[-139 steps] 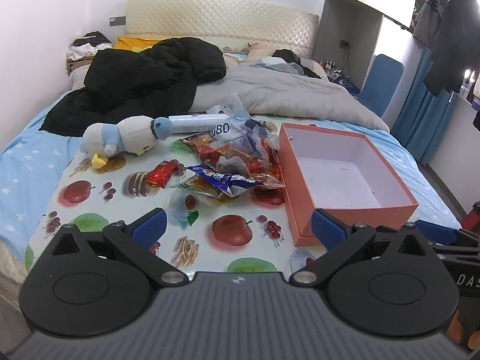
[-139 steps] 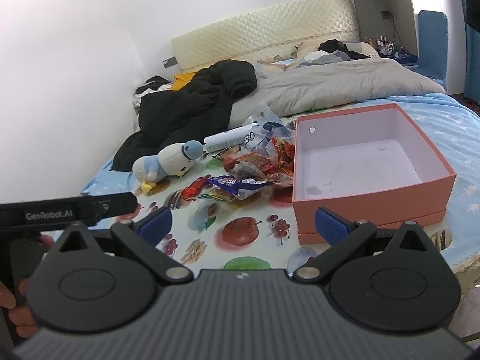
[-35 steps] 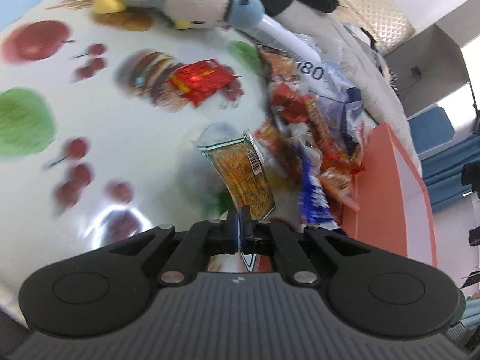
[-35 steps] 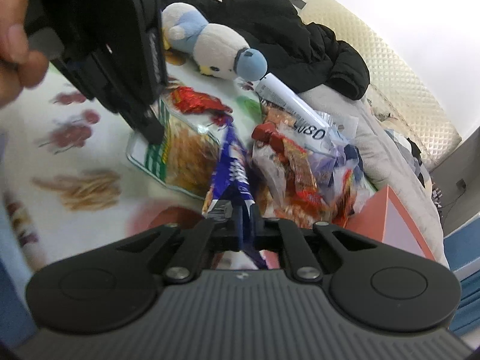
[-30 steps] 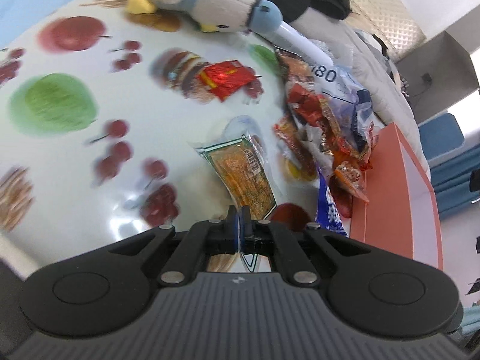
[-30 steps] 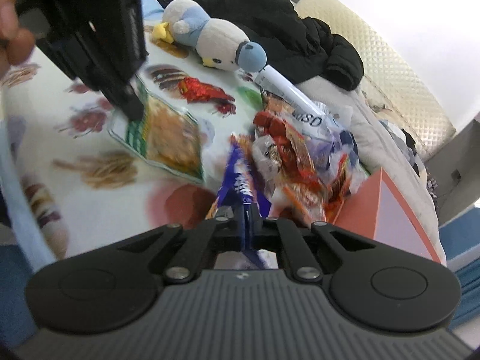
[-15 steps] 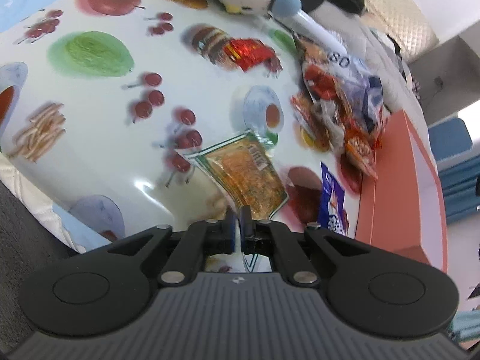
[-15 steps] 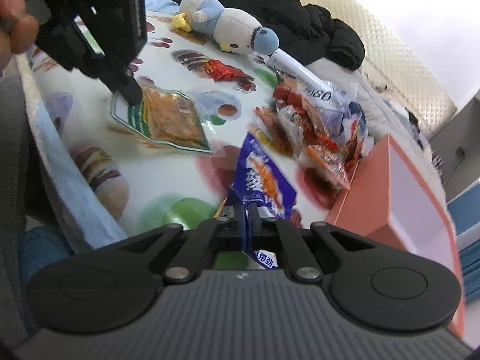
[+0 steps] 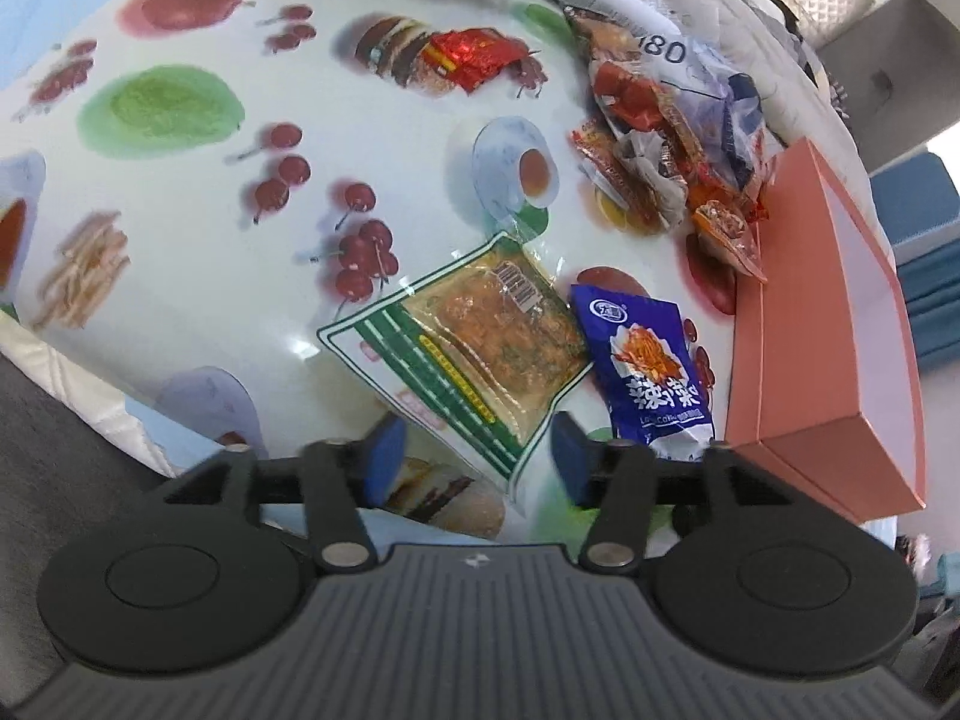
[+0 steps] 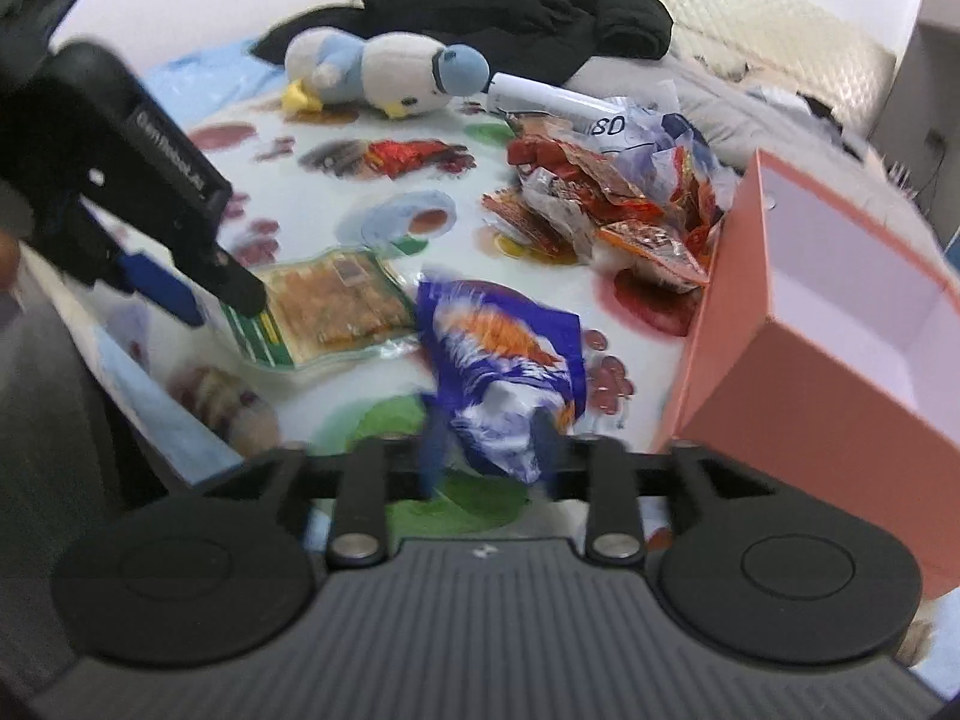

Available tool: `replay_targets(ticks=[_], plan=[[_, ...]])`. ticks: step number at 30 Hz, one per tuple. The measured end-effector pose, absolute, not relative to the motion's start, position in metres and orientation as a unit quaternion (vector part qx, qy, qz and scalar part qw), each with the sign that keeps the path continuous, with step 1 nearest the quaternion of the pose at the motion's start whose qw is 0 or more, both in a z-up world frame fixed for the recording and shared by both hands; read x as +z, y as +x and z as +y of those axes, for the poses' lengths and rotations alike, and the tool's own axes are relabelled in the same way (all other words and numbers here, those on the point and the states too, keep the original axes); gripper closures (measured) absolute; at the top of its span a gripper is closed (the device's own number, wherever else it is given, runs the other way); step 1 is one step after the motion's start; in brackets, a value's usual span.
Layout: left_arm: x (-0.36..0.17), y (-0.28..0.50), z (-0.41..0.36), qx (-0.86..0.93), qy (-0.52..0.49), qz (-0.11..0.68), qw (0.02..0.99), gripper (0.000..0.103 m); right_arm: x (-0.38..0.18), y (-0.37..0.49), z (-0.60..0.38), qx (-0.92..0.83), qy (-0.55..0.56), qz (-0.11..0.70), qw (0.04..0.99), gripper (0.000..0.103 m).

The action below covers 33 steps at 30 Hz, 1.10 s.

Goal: Organize snacks
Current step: 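Grasp the blue-white strip bag with right tool while left grasps the clear candy pack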

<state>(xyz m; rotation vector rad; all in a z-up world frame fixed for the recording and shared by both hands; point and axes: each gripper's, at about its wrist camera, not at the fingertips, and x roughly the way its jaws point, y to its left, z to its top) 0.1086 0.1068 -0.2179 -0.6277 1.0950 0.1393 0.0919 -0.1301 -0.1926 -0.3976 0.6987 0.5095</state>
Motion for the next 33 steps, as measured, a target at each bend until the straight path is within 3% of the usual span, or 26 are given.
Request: replay_targets(ticks=[1,3,4,12,18,33], plan=[[-0.216,0.108,0.107,0.06,-0.288,0.511,0.808,0.031,-0.192,0.093,-0.132,0.251,-0.177,0.338,0.889,0.04],[-0.211,0.108,0.106,0.054,-0.271,0.512,0.813,0.026,-0.191,0.095,-0.135,0.254,-0.152,0.341,0.892,0.023],[-0.209,0.108,0.106,0.054,-0.261,0.513,0.816,0.024,-0.191,0.096,-0.137,0.256,-0.137,0.342,0.894,0.022],[-0.19,0.118,0.105,0.031,-0.183,0.506,0.842,0.017,-0.188,0.107,-0.152,0.246,-0.071,0.347,0.902,0.022],[-0.178,0.132,0.088,-0.015,-0.063,0.477,0.876,0.012,-0.186,0.118,-0.164,0.233,-0.042,0.344,0.908,0.022],[-0.24,0.2,0.066,-0.112,0.029,0.53,0.84,0.012,-0.221,0.165,-0.156,0.234,-0.049,0.42,0.876,0.022]])
